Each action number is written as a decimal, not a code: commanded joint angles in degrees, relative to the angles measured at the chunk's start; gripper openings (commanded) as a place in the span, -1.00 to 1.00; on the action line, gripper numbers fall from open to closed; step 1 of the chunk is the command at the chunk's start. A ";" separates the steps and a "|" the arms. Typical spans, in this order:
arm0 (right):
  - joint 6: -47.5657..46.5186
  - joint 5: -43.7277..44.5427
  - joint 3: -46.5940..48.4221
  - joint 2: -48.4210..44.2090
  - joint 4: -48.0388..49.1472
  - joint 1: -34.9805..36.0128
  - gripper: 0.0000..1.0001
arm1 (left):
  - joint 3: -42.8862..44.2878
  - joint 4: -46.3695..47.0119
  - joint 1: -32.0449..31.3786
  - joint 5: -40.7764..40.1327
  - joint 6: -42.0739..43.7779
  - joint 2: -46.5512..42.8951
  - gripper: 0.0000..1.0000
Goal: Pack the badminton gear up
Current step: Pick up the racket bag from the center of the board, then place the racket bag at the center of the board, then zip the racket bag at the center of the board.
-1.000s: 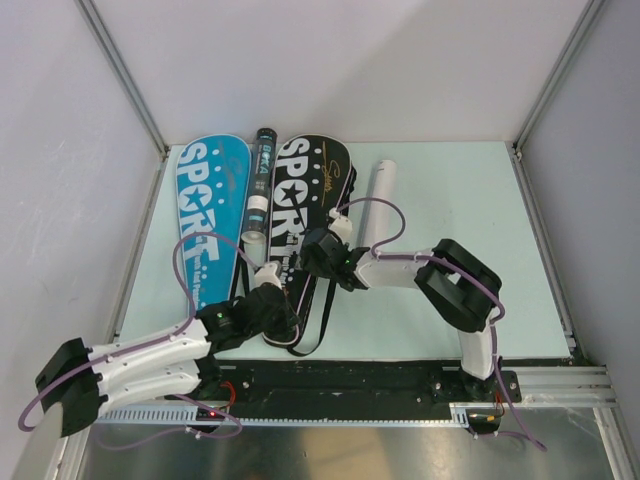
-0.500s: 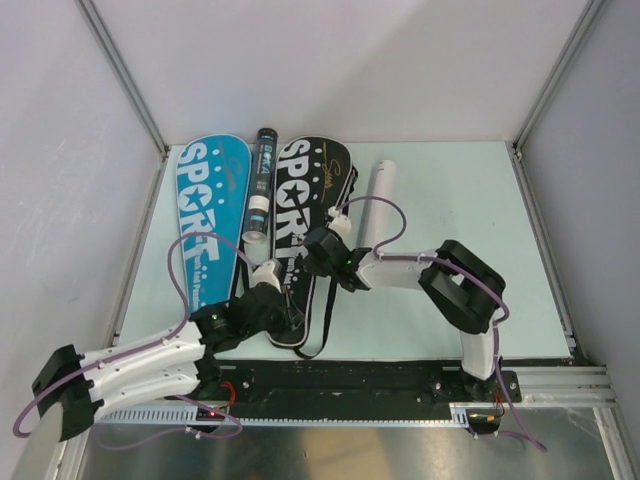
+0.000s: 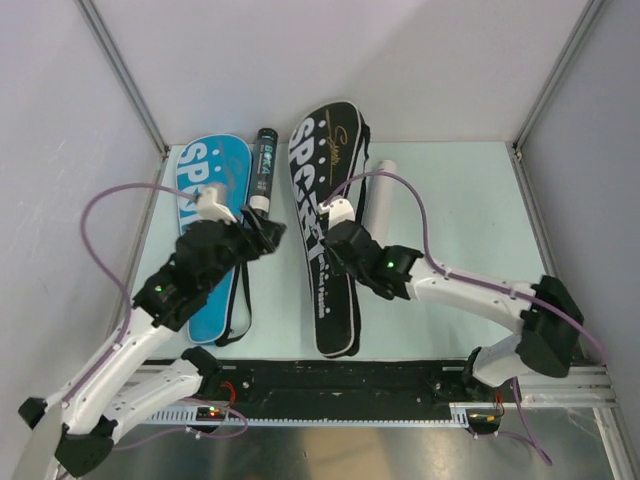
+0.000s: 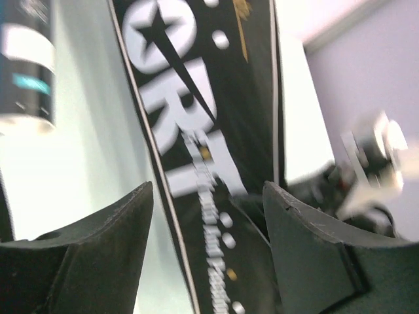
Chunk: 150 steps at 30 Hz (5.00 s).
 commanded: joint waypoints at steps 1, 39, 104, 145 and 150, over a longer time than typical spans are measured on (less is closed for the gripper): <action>-20.08 3.98 3.21 -9.74 0.06 3.40 -1.00 | 5.83 -3.30 8.33 -0.59 5.15 -1.81 0.43; -62.80 19.21 -34.60 -46.59 21.13 20.69 -1.00 | 17.97 -35.26 44.42 10.51 -18.06 6.60 0.72; -24.64 -18.32 -20.88 -39.17 12.61 9.11 0.27 | 5.17 -33.63 48.49 27.00 -21.69 0.36 -1.00; -29.68 -45.43 -10.55 -22.35 -2.43 -10.69 -0.84 | 0.11 -26.69 39.27 12.70 -32.63 -6.26 -1.00; -25.56 -38.18 -10.92 -22.13 1.30 -10.50 -0.35 | -0.83 -26.68 34.58 8.24 -34.30 -5.24 -1.00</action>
